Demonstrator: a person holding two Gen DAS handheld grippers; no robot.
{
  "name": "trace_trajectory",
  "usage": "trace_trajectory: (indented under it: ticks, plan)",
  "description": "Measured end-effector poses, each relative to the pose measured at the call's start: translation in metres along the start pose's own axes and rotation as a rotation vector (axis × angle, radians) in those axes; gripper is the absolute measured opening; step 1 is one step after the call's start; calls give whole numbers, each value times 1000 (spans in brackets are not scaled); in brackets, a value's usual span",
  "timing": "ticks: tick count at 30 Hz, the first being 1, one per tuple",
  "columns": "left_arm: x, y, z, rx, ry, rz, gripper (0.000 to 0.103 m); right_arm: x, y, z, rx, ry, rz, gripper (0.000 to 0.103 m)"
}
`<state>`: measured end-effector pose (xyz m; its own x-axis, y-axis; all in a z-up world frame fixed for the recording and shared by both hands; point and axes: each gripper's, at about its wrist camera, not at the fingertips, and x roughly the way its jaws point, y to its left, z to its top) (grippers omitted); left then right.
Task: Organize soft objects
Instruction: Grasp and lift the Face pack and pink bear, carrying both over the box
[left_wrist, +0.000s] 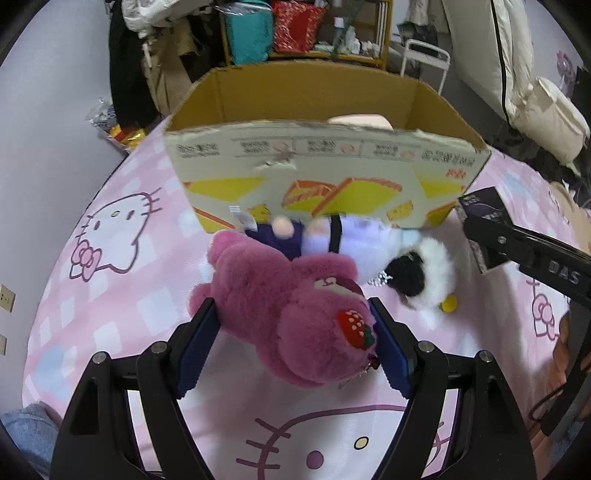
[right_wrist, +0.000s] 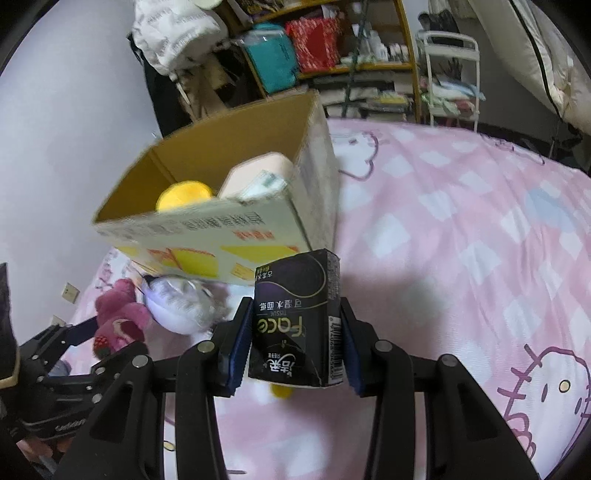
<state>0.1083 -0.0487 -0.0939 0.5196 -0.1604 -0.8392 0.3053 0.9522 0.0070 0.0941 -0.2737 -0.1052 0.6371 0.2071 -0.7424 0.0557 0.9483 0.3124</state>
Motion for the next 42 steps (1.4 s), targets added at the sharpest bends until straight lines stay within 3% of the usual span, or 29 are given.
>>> trace_trajectory:
  ticks: [11,14,23,32,42]
  plan:
    - [-44,-8,0,-46,-185,58,78,-42,23,4,-72,-163,27,46]
    - [-60,-3,-1,-64,-236,35,78,-53,28,4,-96,-222,20,46]
    - [-107,-12,13,27,-480,108,78,-77,35,14,-120,-353,31,46]
    - [-135,-15,45,55,-607,114,78,-95,48,47,-172,-442,50,46]
    - [-152,-12,77,50,-719,138,78,-107,57,89,-232,-526,17,46]
